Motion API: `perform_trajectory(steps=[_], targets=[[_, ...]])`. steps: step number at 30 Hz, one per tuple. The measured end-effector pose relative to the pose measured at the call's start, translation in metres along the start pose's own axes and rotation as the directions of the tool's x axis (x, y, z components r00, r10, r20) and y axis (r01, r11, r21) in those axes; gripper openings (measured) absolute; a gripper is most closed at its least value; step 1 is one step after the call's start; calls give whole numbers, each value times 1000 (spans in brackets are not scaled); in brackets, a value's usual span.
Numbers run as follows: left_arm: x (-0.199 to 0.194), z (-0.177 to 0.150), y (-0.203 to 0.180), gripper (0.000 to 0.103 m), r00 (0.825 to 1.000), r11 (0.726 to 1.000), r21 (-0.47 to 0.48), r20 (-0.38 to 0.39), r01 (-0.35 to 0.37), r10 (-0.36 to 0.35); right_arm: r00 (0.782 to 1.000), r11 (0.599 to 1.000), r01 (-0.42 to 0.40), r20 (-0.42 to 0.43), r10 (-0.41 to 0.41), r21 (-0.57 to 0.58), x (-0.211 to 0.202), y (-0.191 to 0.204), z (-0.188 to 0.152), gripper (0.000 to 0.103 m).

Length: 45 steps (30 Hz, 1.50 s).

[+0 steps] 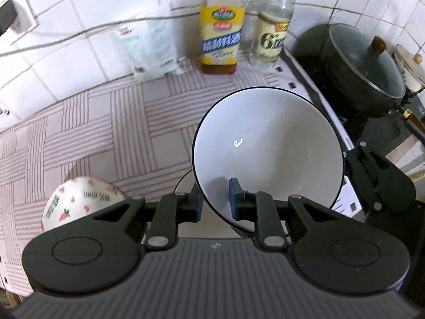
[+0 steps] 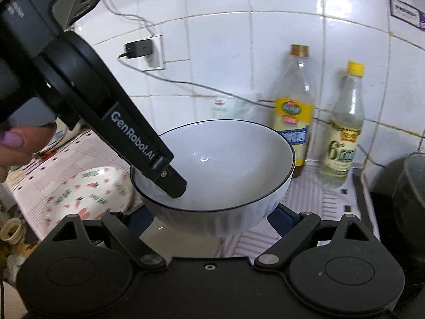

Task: Organize plates and bowls
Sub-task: 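Lift the third bowl with both grippers and carry it over the bowl stack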

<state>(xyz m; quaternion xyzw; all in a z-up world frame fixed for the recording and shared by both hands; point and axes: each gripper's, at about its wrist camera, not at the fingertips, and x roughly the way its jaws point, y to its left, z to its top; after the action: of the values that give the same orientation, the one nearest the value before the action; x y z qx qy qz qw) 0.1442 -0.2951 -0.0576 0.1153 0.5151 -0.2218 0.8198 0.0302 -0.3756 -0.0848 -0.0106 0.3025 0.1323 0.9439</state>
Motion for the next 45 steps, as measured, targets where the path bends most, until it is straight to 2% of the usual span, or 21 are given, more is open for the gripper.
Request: perform_trajectory(steps=[5, 10, 18, 21, 29, 40, 45], targets=[[8, -14, 10, 19, 999, 999, -44, -42, -21, 19, 998, 999, -50, -44, 50, 8, 5, 10, -10, 94], [19, -21, 23, 19, 996, 995, -97, -90, -17, 8, 994, 997, -80, -75, 80, -2, 10, 19, -19, 94], [34, -29, 30, 20, 987, 992, -124, -161, -35, 15, 990, 993, -65, -131, 52, -97, 23, 34, -26, 93], [38, -30, 28, 21, 983, 993, -103, -178, -58, 39, 989, 989, -48, -147, 27, -143, 26, 40, -28, 93], [42, -30, 29, 21, 984, 993, -98, -173, -69, 51, 990, 986, -26, -140, 3, -163, 25, 44, -30, 94], [47, -43, 25, 22, 989, 989, -109, -123, -102, 88, 982, 973, 29, -174, -70, -228, 29, 56, -34, 100], [45, -48, 24, 22, 991, 986, -128, -94, -104, 93, 985, 974, 36, -157, -72, -223, 27, 55, -37, 100]])
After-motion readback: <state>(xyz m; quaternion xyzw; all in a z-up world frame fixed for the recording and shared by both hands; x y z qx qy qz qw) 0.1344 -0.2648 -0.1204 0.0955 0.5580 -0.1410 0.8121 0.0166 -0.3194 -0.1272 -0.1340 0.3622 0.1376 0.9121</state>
